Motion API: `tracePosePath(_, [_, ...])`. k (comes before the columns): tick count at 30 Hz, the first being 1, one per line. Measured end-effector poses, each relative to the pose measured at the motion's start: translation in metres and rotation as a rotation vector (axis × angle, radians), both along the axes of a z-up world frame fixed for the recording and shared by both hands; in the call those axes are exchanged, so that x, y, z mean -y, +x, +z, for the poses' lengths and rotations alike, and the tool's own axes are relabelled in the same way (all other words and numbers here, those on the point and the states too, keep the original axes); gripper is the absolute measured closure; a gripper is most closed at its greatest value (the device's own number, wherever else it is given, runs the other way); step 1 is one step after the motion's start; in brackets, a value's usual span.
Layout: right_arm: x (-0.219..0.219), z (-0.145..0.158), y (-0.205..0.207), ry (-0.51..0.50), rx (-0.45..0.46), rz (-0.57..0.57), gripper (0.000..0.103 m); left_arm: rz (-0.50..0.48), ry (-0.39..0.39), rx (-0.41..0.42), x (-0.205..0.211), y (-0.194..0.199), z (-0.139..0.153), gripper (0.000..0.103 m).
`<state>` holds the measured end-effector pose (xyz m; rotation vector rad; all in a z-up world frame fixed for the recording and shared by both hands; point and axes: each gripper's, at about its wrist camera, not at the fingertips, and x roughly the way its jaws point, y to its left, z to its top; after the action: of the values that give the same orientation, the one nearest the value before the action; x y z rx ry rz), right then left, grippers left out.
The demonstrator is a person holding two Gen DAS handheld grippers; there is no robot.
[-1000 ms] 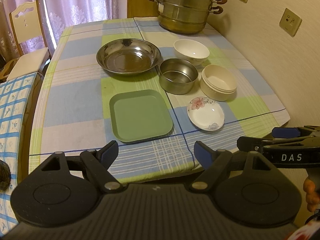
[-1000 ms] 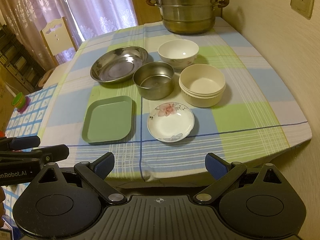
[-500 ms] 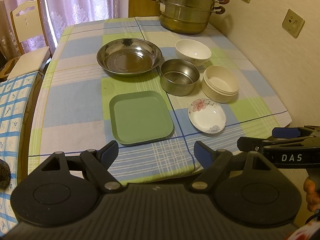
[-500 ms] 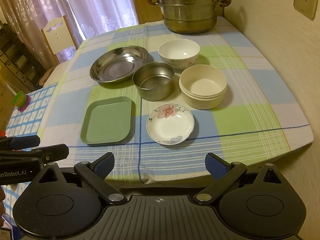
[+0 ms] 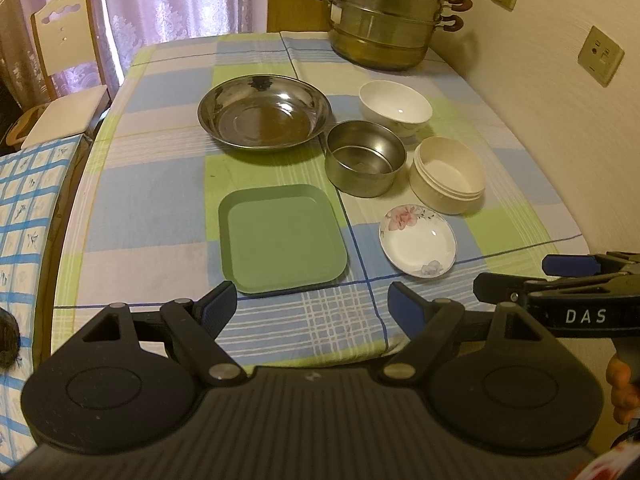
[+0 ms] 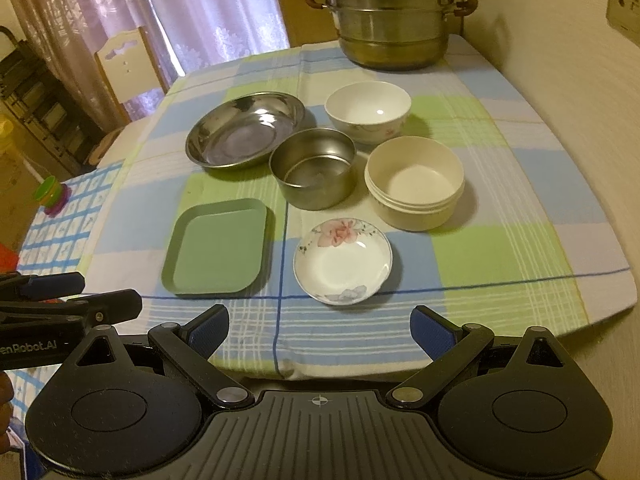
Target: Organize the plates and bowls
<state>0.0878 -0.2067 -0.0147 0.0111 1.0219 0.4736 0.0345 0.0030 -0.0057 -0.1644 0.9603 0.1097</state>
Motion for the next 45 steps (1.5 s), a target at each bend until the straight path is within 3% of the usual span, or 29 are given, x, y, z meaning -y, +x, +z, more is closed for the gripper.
tracePosePath(3, [0.002,0.001,0.005,0.018,0.017,0.021,0.006,0.023,-0.001,0.000,-0.001,0.004,0.000,0.029])
tracePosePath(9, [0.004,-0.003,0.026,0.055,0.017,0.079,0.006,0.103,0.000,0.004,-0.006,0.012,-0.002,0.029])
tracePosePath(18, [-0.001,-0.023,0.058,0.102,0.023,0.202,0.021,0.227,0.042,0.018,-0.011,0.024,-0.009,0.032])
tracePosePath(27, [-0.014,-0.044,0.077,0.190,0.010,0.282,0.037,0.330,0.058,0.039,-0.013,0.028,-0.028,0.042])
tracePosePath(35, [-0.039,-0.059,0.082,0.204,-0.012,0.285,0.047,0.318,0.043,0.047,-0.030,0.035,-0.050,0.050])
tracePosePath(40, [-0.058,-0.069,0.086,0.187,-0.017,0.268,0.048,0.271,0.027,0.024,-0.050,0.049,-0.070,0.061])
tracePosePath(45, [-0.077,-0.081,0.095,0.165,-0.051,0.228,0.053,0.212,0.015,0.000,-0.069,0.063,-0.086,0.065])
